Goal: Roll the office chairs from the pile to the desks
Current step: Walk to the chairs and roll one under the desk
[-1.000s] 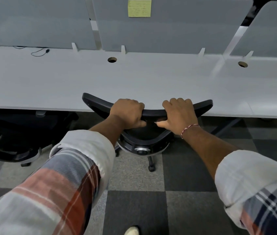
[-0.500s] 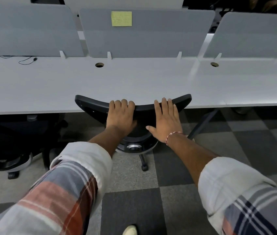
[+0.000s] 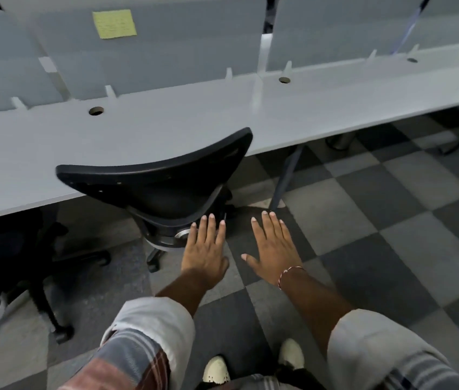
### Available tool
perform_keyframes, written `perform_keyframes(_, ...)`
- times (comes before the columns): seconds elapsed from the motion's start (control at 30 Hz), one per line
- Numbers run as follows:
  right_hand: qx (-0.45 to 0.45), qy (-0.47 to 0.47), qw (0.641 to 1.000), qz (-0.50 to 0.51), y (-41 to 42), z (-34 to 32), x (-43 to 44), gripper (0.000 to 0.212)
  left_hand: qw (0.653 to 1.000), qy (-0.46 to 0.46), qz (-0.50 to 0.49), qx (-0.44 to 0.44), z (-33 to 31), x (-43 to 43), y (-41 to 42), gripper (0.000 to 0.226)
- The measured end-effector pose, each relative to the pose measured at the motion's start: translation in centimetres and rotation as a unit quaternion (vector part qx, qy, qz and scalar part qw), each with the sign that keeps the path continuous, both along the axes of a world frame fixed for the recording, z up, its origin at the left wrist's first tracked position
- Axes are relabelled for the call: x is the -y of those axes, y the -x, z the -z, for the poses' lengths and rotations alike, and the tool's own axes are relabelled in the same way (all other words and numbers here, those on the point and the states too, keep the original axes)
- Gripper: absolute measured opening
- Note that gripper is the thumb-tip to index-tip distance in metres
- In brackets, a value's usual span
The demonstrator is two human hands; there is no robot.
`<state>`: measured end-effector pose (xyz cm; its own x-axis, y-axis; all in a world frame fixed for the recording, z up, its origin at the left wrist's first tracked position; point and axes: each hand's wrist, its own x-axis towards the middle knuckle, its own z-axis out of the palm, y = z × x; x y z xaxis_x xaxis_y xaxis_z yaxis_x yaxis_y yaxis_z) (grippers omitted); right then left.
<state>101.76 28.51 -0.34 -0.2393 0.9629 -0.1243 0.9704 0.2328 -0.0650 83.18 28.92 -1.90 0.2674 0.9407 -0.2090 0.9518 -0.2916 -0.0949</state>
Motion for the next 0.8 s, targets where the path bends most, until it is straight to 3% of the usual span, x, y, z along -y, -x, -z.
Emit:
perform_keyframes(0.37, -0.013, 0.051, 0.991, 0.121, -12.9, 3.0, 4.7, 0.088, 0.989, 0.038, 0.143, -0.005, 1.9, 0.6, -13.5, 0.081)
perform_keyframes(0.63, -0.022, 0.07, 0.983, 0.171, -26.1, 4.4, 5.7, 0.087, 0.969, 0.078, 0.233, 0.017, 3.4, -0.4, -27.9, 0.08)
perform_keyframes(0.8, -0.028, 0.075, 0.973, 0.217, -34.9, 4.2, 6.2, 0.099, 0.964, 0.083, 0.25, 0.031, 3.2, -2.0, -37.0, 0.082)
